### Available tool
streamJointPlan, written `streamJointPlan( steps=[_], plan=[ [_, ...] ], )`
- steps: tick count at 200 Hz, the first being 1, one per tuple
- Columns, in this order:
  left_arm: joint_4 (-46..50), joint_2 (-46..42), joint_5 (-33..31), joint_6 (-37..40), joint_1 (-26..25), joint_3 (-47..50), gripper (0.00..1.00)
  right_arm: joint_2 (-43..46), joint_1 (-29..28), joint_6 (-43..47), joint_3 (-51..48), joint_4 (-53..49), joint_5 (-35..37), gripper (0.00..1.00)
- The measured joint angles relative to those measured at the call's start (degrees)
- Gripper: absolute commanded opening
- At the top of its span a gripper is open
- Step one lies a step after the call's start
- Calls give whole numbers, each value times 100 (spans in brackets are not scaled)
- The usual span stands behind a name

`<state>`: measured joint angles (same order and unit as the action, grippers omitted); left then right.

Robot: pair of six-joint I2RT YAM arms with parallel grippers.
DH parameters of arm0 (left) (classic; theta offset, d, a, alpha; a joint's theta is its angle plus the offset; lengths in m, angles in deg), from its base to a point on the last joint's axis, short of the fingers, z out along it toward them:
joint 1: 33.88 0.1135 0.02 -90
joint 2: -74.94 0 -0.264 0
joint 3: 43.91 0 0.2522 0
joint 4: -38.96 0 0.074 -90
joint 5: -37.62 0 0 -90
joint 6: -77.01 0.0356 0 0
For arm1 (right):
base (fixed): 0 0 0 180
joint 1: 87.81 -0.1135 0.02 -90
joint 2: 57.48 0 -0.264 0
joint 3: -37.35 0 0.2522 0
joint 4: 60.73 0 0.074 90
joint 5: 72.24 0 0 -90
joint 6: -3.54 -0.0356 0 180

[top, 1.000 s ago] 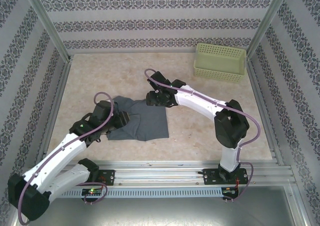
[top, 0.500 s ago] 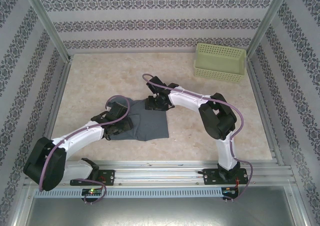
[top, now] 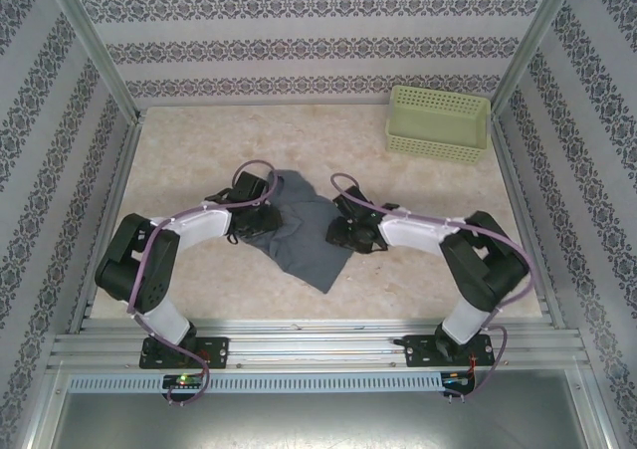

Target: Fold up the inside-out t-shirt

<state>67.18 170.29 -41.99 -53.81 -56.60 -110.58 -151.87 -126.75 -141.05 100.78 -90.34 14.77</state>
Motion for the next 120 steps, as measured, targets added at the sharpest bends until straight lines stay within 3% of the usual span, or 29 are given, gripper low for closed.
streamJointPlan(
  steps=[24,57,89,120],
  plan=[
    [273,-20,-144,339,-221,-492,67,586,-358,-210,-398,-291,236,56],
    [669,-507,-627,1008,-1036,-706,75,1305,-579,-85,-361,-693,662,58],
    [772,-876,-831,1384,-1456,-678,77,1598,-214,142,-243,-702,848,58],
    [1012,-140,-1130,1471,-1545,-1060,77,1447,146,376,-149,-660,848,60]
  ],
)
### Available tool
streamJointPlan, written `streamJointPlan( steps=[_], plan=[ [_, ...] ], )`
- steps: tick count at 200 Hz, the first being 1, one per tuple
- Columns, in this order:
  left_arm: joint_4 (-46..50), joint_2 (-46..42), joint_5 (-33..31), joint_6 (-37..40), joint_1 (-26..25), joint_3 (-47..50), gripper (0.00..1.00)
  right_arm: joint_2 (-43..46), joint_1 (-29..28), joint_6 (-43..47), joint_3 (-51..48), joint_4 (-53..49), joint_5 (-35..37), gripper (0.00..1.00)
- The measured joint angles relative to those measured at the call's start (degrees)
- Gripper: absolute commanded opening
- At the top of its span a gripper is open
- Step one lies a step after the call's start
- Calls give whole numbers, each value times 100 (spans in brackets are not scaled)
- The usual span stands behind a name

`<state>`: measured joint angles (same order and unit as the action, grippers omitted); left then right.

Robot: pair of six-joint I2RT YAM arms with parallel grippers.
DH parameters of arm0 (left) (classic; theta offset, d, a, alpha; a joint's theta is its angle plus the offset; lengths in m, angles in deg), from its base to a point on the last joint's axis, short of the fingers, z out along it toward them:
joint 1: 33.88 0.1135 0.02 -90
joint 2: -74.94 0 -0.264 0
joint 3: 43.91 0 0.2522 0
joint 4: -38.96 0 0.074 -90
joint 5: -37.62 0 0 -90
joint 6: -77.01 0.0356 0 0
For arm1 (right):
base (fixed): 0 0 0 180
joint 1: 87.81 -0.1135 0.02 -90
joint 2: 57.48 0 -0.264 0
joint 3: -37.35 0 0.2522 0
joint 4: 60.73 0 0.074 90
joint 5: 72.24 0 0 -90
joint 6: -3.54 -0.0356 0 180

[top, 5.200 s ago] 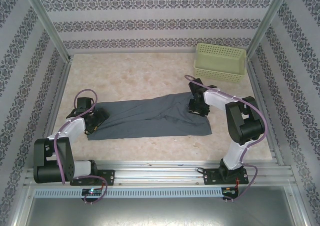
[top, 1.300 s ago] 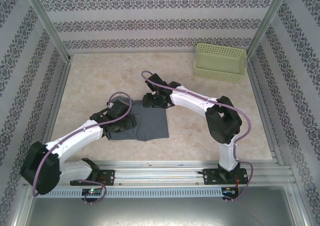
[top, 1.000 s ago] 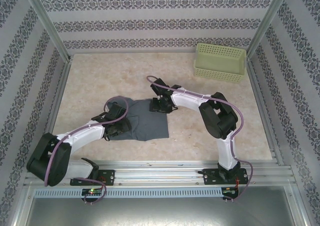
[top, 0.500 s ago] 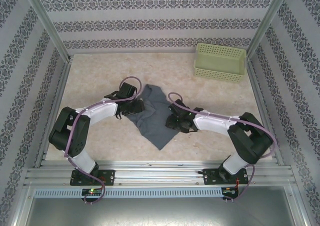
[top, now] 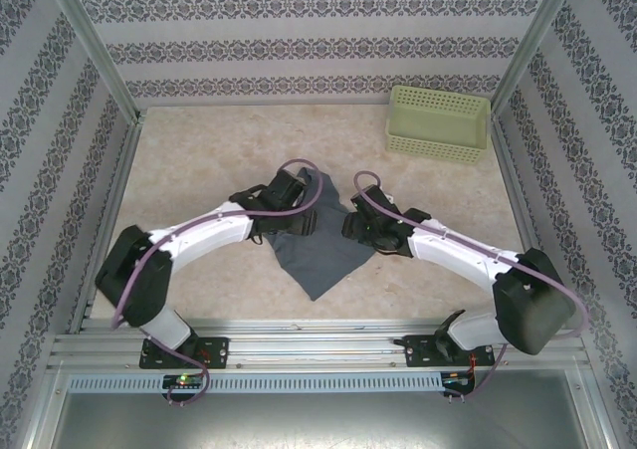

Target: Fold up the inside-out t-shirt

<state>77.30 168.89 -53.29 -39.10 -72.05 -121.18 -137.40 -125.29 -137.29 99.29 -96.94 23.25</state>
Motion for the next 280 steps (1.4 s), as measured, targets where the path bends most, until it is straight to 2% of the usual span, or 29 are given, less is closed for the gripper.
streamJointPlan(
  steps=[23,48,82,103,133,166,205,226,248,280],
  plan=[
    [186,708,-177,-42,-24,-387,76,-289,122,293,103,107,-199,61],
    [293,1086,-306,-129,-24,-560,71,-695,205,579,260,131,-350,62],
    [420,1220,-417,-354,101,-682,53,-1134,243,726,282,120,-448,62],
    [431,1207,-433,-474,348,-656,47,-1239,249,715,267,120,-455,62],
    [391,848,-518,-671,883,-225,48,-1239,249,623,114,151,-452,62],
    [310,-278,-544,-933,1604,623,53,-1158,249,603,35,153,-455,62],
    [179,-1198,-369,-1023,1600,767,56,-863,247,649,66,-7,-450,63],
    [66,-1113,-216,-1060,1480,739,57,-879,247,758,310,-140,-433,63],
    [-11,-662,-83,-1150,1360,671,56,-1086,247,822,654,-184,-369,63],
    [-90,160,-59,-1189,1473,627,50,-1449,247,815,743,-225,-337,63]
  ],
)
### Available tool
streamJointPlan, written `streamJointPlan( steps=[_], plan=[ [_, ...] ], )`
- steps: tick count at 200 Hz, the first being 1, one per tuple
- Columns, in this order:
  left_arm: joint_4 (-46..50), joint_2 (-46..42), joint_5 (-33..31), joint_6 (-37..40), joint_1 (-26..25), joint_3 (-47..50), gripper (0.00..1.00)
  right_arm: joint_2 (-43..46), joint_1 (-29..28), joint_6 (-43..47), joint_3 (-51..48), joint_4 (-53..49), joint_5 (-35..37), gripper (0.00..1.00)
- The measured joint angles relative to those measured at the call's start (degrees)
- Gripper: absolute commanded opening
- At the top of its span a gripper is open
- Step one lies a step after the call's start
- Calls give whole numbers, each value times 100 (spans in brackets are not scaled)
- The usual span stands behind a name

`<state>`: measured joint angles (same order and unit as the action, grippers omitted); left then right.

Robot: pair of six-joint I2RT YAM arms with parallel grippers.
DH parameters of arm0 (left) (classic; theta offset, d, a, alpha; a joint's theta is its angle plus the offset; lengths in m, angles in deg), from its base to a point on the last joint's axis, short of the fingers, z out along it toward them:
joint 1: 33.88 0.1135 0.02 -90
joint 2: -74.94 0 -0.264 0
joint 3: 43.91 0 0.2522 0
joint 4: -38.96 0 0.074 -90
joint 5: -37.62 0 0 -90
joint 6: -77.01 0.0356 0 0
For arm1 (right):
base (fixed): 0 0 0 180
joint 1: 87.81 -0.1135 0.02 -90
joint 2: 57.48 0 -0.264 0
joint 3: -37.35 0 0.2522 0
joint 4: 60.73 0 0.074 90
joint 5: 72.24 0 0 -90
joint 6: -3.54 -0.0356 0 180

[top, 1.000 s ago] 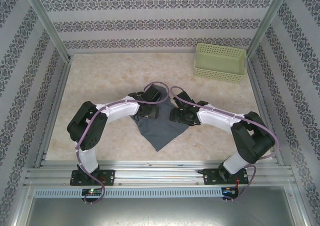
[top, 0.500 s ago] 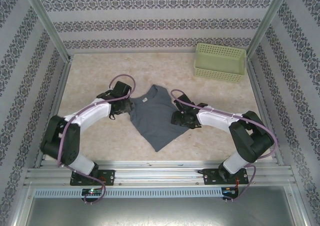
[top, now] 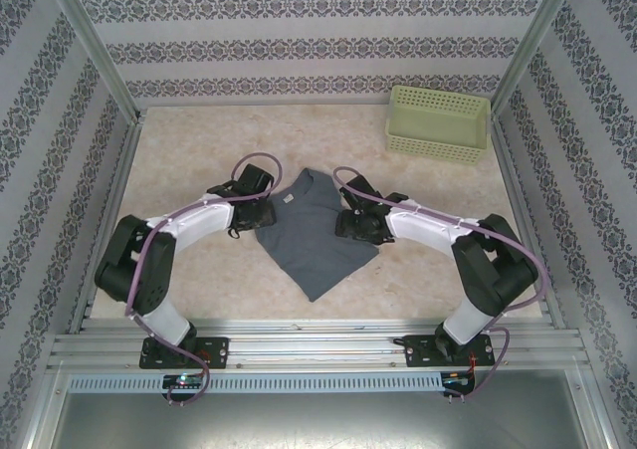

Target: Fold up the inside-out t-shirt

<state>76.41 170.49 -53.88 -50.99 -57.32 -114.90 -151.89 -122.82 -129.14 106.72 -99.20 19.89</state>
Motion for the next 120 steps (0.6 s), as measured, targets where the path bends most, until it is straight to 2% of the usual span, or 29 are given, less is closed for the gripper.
streamJointPlan(
  steps=[42,80,90,113,120],
  plan=[
    [-42,437,87,44,511,-149,39,101,-153,-356,-608,48,48,63],
    [-42,570,192,199,857,-691,33,492,-901,-866,-962,79,96,63],
    [-42,610,219,247,946,-833,36,603,-1027,-973,-1021,42,83,63],
    [0,584,256,372,1071,-999,53,1005,-1047,-1008,-1080,-221,173,64],
    [33,538,262,402,1078,-1003,57,1165,-1005,-968,-1075,-282,221,67]
  ],
)
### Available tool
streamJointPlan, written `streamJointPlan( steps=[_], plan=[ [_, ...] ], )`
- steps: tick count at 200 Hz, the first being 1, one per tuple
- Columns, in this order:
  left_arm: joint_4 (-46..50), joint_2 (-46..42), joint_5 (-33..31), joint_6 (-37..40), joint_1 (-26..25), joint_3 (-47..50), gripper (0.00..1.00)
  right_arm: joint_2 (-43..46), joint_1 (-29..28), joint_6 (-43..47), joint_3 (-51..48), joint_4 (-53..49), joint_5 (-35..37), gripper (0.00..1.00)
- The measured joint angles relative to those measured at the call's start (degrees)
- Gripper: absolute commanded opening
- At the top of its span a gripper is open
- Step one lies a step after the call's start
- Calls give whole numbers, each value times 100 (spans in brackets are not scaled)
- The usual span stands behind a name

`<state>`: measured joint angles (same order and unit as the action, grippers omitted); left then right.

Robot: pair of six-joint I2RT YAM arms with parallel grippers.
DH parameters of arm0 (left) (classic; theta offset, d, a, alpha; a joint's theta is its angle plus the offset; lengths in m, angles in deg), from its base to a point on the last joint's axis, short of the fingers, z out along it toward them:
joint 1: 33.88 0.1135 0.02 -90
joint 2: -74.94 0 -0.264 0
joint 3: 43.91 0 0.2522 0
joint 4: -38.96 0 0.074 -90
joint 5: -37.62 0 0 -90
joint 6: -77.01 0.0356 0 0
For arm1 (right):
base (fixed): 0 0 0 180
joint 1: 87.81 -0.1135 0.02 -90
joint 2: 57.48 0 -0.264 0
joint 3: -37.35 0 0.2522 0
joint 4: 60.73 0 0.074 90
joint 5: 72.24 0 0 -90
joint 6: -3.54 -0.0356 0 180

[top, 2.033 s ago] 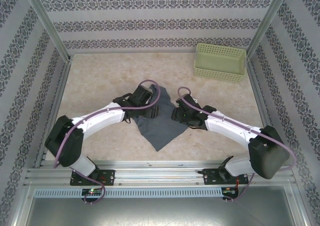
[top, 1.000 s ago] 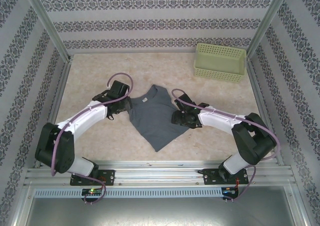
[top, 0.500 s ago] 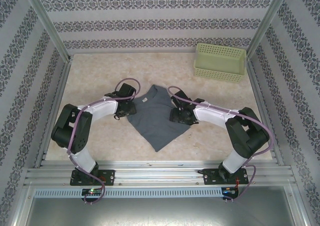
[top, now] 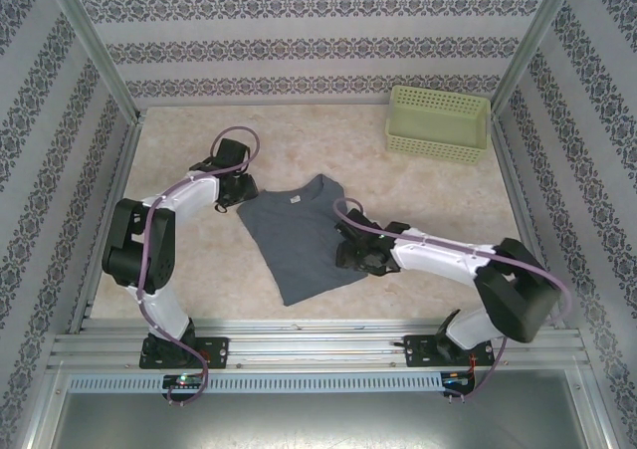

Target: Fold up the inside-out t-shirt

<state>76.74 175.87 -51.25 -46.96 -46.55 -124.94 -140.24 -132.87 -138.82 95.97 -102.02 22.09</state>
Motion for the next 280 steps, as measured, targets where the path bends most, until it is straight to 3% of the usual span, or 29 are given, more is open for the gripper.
streamJointPlan(
  steps=[47,92,149,206,280],
  plan=[
    [109,-1106,308,-109,-13,621,63,374,997,549,553,-57,24,78],
    [0,-1493,621,-590,-391,1235,66,-654,1569,1147,1753,74,-313,81],
    [-201,-575,769,-835,-452,1226,70,-2234,1606,1657,3049,72,-581,82],
    [-258,-153,933,-898,-422,1056,60,-3493,1593,1810,3818,-52,-857,82],
    [546,393,848,-940,-457,365,50,-3954,1322,1777,4406,-439,-553,71]
  ],
)
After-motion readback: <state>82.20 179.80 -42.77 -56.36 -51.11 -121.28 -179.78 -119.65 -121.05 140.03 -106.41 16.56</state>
